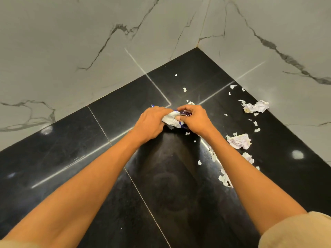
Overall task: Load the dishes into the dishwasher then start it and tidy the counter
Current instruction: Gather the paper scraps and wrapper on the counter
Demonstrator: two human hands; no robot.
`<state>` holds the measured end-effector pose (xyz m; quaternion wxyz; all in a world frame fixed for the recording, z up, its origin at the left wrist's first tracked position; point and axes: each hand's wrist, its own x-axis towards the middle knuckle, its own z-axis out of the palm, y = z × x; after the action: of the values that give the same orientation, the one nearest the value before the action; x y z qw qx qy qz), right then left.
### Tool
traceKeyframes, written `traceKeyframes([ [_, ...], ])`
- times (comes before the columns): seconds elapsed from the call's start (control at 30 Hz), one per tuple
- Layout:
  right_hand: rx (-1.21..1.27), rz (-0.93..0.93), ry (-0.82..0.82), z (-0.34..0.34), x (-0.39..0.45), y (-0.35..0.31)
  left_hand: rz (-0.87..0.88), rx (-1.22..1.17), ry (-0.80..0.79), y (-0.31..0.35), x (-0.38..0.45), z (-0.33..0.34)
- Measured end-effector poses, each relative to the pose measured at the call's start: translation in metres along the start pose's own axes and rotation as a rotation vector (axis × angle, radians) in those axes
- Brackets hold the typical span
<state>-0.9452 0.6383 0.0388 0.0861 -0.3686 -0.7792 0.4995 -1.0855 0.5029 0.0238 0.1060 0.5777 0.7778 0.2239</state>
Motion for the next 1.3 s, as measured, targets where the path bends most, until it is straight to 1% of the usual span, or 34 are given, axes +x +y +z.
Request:
traceKeyframes([
  [0.07,-0.173,-0.106,0.192,0.002,-0.002,-0.003,-0.066,0.003,-0.012,0.0,0.007,-0.002],
  [0.13,-0.355,-0.323,0.393,0.007,-0.008,-0.005,-0.156,-0.019,-0.04,-0.001,0.011,-0.002],
  [0.17,-0.423,-0.427,0.452,0.01,-0.011,-0.007,-0.183,-0.031,-0.053,-0.002,0.012,-0.001],
  [0.2,-0.489,-0.507,0.458,0.015,-0.014,-0.007,-0.195,-0.044,-0.061,-0.003,0.012,0.0],
  [0.23,-0.556,-0.558,0.418,0.021,-0.016,-0.005,-0.2,-0.056,-0.066,-0.003,0.012,0.001],
  [0.27,-0.613,-0.57,0.357,0.027,-0.018,-0.003,-0.204,-0.06,-0.071,-0.004,0.011,0.002],
  [0.33,-0.678,-0.515,0.239,0.038,-0.021,0.007,-0.226,-0.021,-0.077,-0.006,0.01,0.004],
  [0.4,-0.643,-0.483,0.203,0.044,-0.019,0.016,-0.285,-0.011,-0.098,-0.007,0.008,0.005],
  [0.5,-0.521,-0.455,0.227,0.049,-0.013,0.021,-0.343,-0.12,-0.156,-0.003,0.009,0.002],
  [0.6,-0.432,-0.396,0.227,0.051,-0.012,0.018,-0.377,-0.197,-0.133,0.002,0.013,-0.006],
  [0.67,-0.396,-0.396,0.235,0.052,-0.015,0.015,-0.415,-0.251,-0.163,0.003,0.018,-0.012],
  [0.77,-0.392,-0.44,0.258,0.051,-0.017,0.016,-0.431,-0.248,-0.224,0.006,0.023,-0.015],
  [0.9,-0.327,-0.446,0.23,0.042,-0.02,0.016,-0.396,-0.16,-0.24,0.02,0.023,-0.011],
  [1.07,-0.251,-0.395,0.215,0.019,-0.025,0.014,-0.342,-0.046,-0.137,0.039,0.024,0.003],
  [1.2,-0.23,-0.362,0.165,-0.013,-0.031,0.019,-0.283,-0.061,-0.04,0.056,0.032,0.013],
  [1.27,-0.263,-0.374,0.183,-0.034,-0.037,0.023,-0.286,-0.081,0.029,0.062,0.038,0.02],
  [1.3,-0.29,-0.368,0.22,-0.044,-0.039,0.029,-0.297,-0.097,0.052,0.065,0.04,0.023],
])
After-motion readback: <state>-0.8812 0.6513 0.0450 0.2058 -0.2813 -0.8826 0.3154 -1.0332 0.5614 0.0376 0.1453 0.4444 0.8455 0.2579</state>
